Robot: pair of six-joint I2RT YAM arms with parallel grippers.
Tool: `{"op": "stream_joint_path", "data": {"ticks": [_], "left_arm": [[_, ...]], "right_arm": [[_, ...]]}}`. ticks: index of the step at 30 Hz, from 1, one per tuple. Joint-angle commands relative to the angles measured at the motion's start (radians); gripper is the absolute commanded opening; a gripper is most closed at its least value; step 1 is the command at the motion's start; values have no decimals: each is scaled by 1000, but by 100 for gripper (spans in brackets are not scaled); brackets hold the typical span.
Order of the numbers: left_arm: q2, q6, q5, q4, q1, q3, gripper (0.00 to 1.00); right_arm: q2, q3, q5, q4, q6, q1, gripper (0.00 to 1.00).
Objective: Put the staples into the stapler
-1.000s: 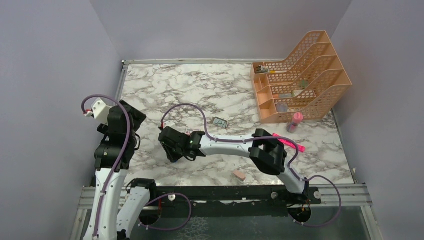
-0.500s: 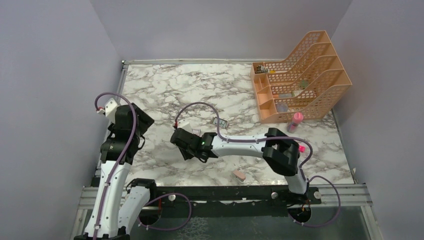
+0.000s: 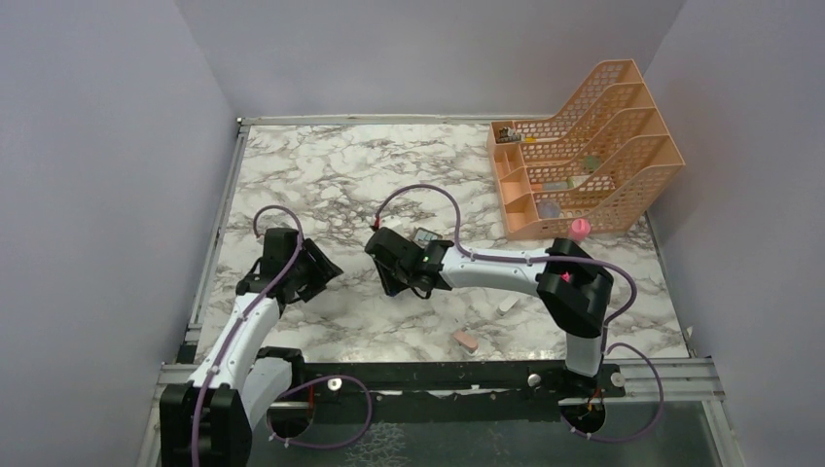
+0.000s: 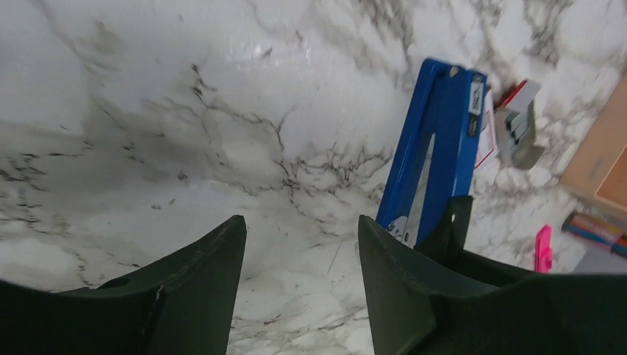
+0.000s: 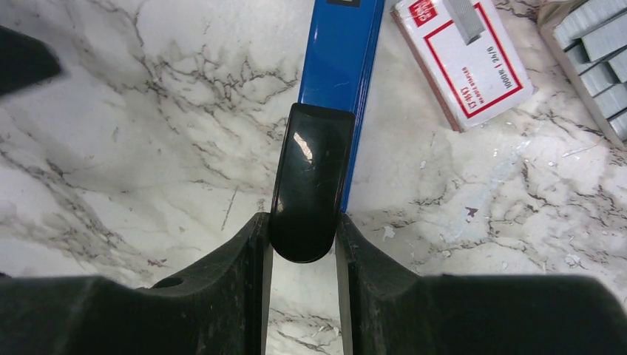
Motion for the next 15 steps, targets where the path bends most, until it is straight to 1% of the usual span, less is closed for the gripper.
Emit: {"op": "stream_joint_path", "data": {"ticks": [1, 5, 12, 15], "left_arm": [[72, -39, 289, 277, 2, -141, 57], [123, -81, 373, 449, -12, -229, 57], [225, -93, 432, 637, -62, -286, 57], [284, -111, 437, 717, -92, -304, 55]], "right_arm": [[-62, -5, -109, 47, 0, 3, 27], [-79, -17, -178, 70, 47, -24, 27], [-86, -59, -319, 136, 114, -78, 27], [-85, -74, -357, 163, 143, -91, 27]]}}
